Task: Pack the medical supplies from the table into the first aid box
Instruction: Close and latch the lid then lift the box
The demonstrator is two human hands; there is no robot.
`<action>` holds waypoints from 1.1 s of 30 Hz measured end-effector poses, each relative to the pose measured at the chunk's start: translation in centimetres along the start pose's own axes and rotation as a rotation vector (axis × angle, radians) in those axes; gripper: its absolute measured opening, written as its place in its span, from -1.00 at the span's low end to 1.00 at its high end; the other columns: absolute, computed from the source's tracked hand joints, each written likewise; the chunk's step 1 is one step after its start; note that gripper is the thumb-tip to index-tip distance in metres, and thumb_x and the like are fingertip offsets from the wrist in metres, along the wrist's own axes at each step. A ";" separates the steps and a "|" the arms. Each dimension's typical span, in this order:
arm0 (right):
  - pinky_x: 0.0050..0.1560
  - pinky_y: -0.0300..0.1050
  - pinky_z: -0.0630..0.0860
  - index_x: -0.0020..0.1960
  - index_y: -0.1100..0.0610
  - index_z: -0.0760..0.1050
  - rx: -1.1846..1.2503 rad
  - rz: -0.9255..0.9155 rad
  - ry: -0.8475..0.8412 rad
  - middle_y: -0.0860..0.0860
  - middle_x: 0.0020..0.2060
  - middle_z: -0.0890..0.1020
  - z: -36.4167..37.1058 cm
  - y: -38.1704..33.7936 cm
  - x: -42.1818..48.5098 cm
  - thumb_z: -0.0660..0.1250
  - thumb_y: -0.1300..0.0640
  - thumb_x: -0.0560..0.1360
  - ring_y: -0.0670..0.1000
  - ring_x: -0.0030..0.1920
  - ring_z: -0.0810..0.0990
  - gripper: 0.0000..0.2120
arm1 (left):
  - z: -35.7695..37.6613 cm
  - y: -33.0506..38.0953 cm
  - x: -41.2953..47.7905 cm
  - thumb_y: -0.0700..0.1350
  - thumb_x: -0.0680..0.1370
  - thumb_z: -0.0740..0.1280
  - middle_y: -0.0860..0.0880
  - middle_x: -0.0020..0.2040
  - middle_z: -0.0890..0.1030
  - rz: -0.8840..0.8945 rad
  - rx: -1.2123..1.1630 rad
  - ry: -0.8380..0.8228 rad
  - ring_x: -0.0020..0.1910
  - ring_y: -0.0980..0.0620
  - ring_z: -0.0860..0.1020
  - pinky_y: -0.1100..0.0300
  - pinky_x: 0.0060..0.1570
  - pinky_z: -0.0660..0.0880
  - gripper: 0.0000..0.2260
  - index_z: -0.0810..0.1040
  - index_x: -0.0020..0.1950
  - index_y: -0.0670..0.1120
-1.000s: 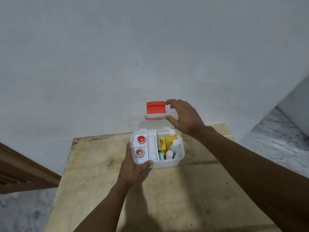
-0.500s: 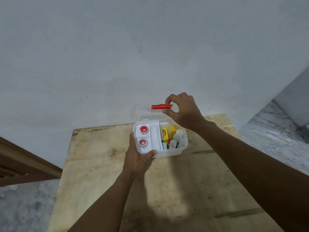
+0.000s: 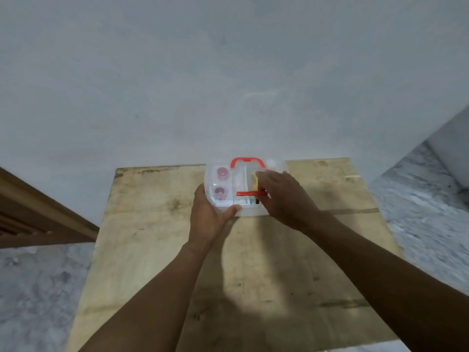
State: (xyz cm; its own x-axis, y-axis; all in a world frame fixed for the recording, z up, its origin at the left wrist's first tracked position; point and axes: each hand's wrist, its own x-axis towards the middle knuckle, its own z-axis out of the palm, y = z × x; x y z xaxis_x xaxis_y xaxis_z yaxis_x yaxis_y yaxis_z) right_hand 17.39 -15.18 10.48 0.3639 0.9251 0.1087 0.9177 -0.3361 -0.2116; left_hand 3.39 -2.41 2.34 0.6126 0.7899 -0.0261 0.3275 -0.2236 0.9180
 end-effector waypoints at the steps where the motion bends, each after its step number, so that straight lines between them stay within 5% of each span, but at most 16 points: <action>1: 0.09 0.10 0.49 -0.04 0.18 0.48 -0.012 -0.010 -0.003 0.16 0.11 0.63 0.3 0.0 -0.2 0.30 0.16 0.55 0.21 0.08 0.60 -0.92 | 0.1 -0.3 -0.3 0.11 0.26 0.61 0.05 0.21 0.54 0.011 -0.002 0.005 0.14 0.07 0.57 0.16 0.07 0.57 -0.25 0.32 0.34 0.02; 4: 0.10 0.13 0.49 -0.01 0.22 0.49 -0.052 -0.026 0.009 0.18 0.13 0.63 1.6 0.2 -0.5 0.30 0.20 0.56 0.22 0.10 0.60 -0.92 | 0.0 -1.1 -0.8 0.05 0.29 0.62 0.12 0.20 0.56 0.032 0.004 -0.026 0.14 0.17 0.57 0.26 0.06 0.54 -0.31 0.33 0.29 0.15; 11: 0.28 0.34 0.40 0.05 0.27 0.56 -0.097 0.005 0.003 0.22 0.23 0.60 4.7 0.3 -1.6 0.43 0.28 0.46 0.26 0.31 0.52 -0.82 | -0.3 -0.9 -0.3 -0.02 0.37 0.51 0.08 0.15 0.58 -0.107 0.038 -0.050 0.11 0.00 0.59 0.16 0.05 0.53 -0.39 0.40 0.36 -0.07; 14: 0.38 0.37 0.28 0.09 0.24 0.53 -0.074 -0.036 -0.060 0.21 0.36 0.49 4.5 0.8 -2.3 0.49 0.10 0.42 0.25 0.44 0.37 -0.67 | -0.6 -0.4 -0.4 -0.13 0.40 0.36 0.12 0.11 0.56 -0.141 0.036 -0.072 0.15 -0.02 0.60 0.21 0.04 0.49 -0.47 0.42 0.38 -0.06; 17: 0.48 0.26 0.10 0.07 0.19 0.57 0.014 -0.063 -0.115 0.15 0.47 0.36 3.5 1.4 -2.7 0.45 -0.05 0.45 0.18 0.52 0.23 -0.66 | -0.9 0.6 -0.8 -0.20 0.49 0.27 0.02 0.35 0.50 -0.127 0.017 -0.014 0.33 -0.04 0.49 0.15 0.21 0.45 -0.42 0.27 0.52 -0.08; 19: 0.50 0.21 0.06 0.05 0.18 0.59 0.031 -0.070 -0.100 0.12 0.48 0.35 2.9 1.6 -2.5 0.40 0.04 0.50 0.14 0.54 0.20 -0.77 | -1.1 1.3 -1.1 -0.22 0.51 0.21 -0.02 0.52 0.33 -0.076 0.012 0.061 0.48 -0.03 0.33 0.12 0.40 0.30 -0.39 0.20 0.57 -0.06; 22: 0.48 0.24 0.15 0.07 0.22 0.56 0.031 -0.094 -0.041 0.18 0.42 0.42 3.1 1.6 -2.4 0.38 0.28 0.50 0.20 0.48 0.30 -0.85 | -1.4 2.0 -1.5 -0.02 0.48 0.19 -0.01 0.58 0.18 0.117 0.232 -0.007 0.55 0.01 0.19 0.21 0.38 0.16 -0.38 0.25 0.56 -0.05; 25: 0.38 0.09 0.34 0.20 0.26 0.51 0.107 -0.016 0.122 0.22 0.29 0.53 4.4 2.3 -3.0 0.45 0.29 0.45 0.22 0.31 0.50 -0.66 | -1.5 2.0 -1.6 0.15 0.54 0.29 0.06 0.61 0.06 0.166 0.395 -0.070 0.54 0.05 0.18 0.13 0.39 0.27 -0.32 0.15 0.59 0.00; 29: 0.40 0.16 0.38 0.42 0.31 0.33 0.153 0.109 0.226 0.25 0.41 0.39 6.0 3.4 -4.2 0.55 0.09 0.36 0.24 0.42 0.38 -0.26 | -1.5 0.9 -1.6 0.23 0.48 0.38 0.08 0.61 0.01 0.216 0.466 -0.073 0.56 0.12 0.11 0.22 0.31 0.28 -0.14 0.01 0.62 -0.02; 33: 0.38 0.13 0.38 0.41 0.30 0.34 0.147 0.156 0.334 0.30 0.43 0.33 7.6 4.1 -4.0 0.55 -0.10 0.30 0.26 0.40 0.35 -0.16 | -1.0 -0.6 -1.2 0.27 0.38 0.44 0.03 0.60 0.11 0.232 0.363 -0.002 0.56 0.09 0.13 0.30 0.34 0.18 -0.06 0.07 0.60 -0.04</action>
State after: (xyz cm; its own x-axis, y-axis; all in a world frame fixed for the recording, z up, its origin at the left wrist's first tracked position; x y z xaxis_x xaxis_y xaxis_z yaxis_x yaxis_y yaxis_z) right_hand 18.50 -18.87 1.75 0.5508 0.7487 0.3689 0.8237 -0.4165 -0.3846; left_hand 1.78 -2.69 2.23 0.7012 0.6940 0.1635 0.4125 -0.5820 0.7008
